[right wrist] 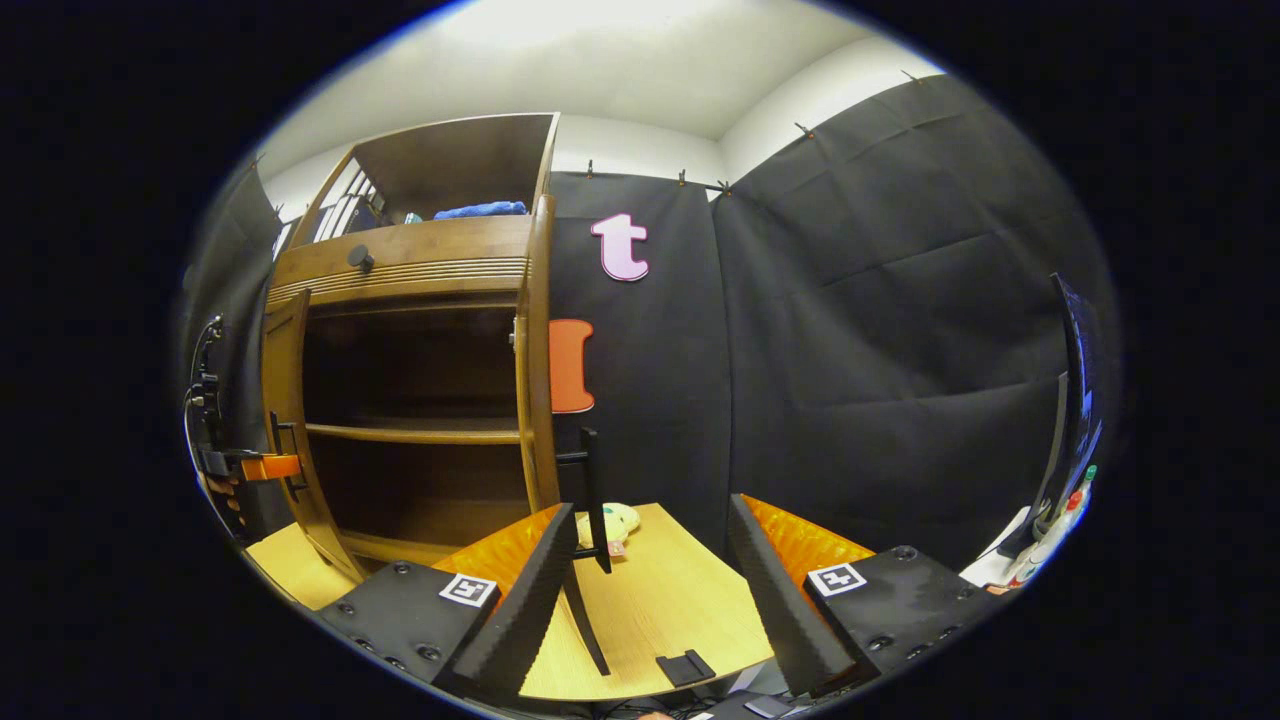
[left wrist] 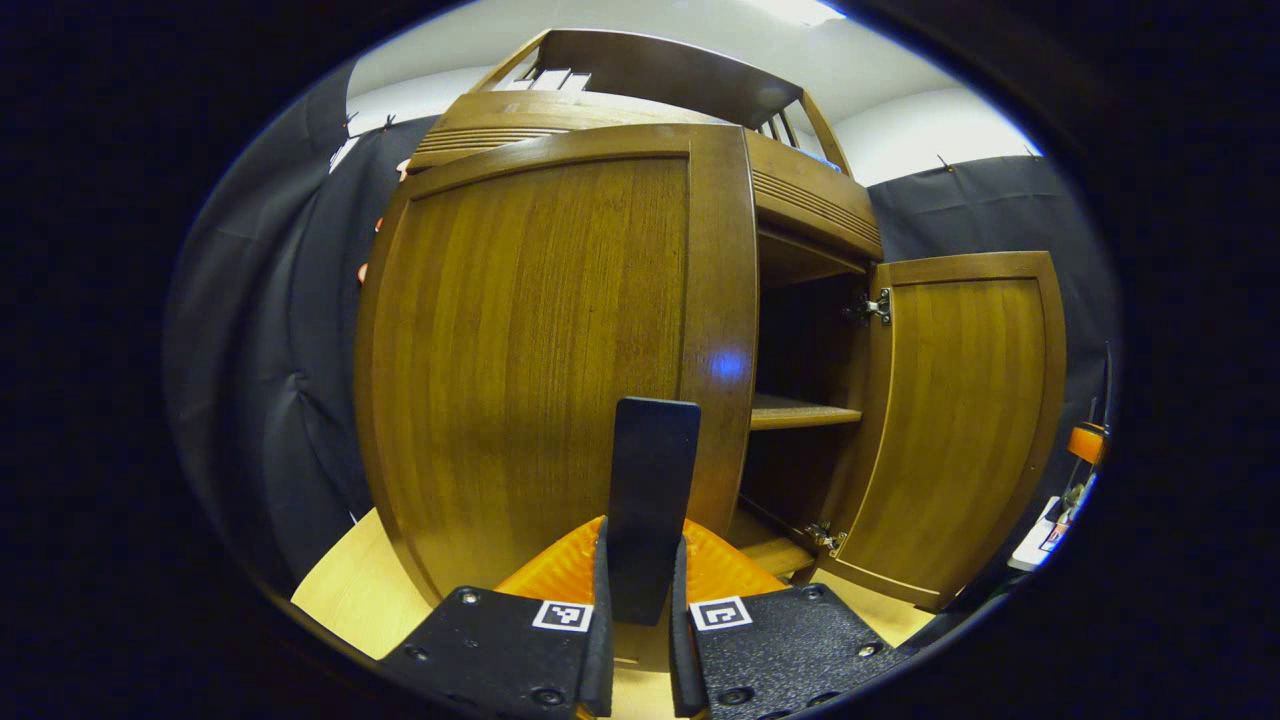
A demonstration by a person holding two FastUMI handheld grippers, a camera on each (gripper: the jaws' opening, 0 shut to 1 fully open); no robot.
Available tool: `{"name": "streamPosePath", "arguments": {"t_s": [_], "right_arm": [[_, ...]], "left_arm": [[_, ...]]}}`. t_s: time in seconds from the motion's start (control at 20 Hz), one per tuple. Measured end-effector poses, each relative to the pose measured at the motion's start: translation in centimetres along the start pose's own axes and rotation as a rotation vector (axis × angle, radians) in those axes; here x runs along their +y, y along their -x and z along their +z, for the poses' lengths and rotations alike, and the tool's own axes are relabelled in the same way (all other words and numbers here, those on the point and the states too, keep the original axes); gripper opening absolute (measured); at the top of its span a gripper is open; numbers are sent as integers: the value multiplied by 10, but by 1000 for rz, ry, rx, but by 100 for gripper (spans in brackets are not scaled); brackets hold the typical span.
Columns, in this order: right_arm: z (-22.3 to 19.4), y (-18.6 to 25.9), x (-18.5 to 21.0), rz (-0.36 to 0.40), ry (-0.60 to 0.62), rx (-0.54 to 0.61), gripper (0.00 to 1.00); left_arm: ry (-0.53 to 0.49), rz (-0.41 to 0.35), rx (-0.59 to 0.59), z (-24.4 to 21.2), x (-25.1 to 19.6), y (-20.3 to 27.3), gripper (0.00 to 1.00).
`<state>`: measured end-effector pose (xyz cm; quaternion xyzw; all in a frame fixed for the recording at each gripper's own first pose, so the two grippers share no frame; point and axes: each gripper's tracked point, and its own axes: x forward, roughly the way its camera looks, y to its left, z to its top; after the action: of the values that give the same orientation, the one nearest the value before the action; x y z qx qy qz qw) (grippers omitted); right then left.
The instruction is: Open the right door of the double-door shoe cabinet with the right hand, and open the left door with the left hand.
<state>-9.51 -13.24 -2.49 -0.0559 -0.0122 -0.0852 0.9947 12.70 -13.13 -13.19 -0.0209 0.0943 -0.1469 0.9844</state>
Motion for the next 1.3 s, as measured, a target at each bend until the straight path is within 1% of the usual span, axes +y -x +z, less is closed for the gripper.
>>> {"name": "streamPosePath", "arguments": {"t_s": [0.1,0.15,0.2,0.25,0.3,0.4,0.6,0.75,0.8,1.15,1.3], "right_arm": [[0,4,5,8,3,2,98],[1,5,8,13,4,2,98],[2,6,10,18,4,1,98],[3,8,13,21,5,-1,98],[4,9,16,24,9,-4,98],[7,12,20,28,18,-10,98],[11,13,32,42,26,-18,98],[12,19,36,47,31,-22,98],[12,20,37,48,31,-22,98],[12,24,47,68,30,-24,97],[11,24,54,84,28,-23,97]], "left_arm": [[3,-1,1,0,5,10,23],[4,-1,0,0,8,16,24],[6,-1,1,0,11,23,22],[7,-3,-3,2,13,29,24],[13,-6,-5,1,16,34,22],[25,-7,-11,1,21,45,23],[23,1,-13,2,30,59,23],[19,4,-16,2,30,60,23],[18,10,-16,3,32,63,20],[0,70,-18,11,41,72,16],[-14,105,-22,16,43,75,12]]}}
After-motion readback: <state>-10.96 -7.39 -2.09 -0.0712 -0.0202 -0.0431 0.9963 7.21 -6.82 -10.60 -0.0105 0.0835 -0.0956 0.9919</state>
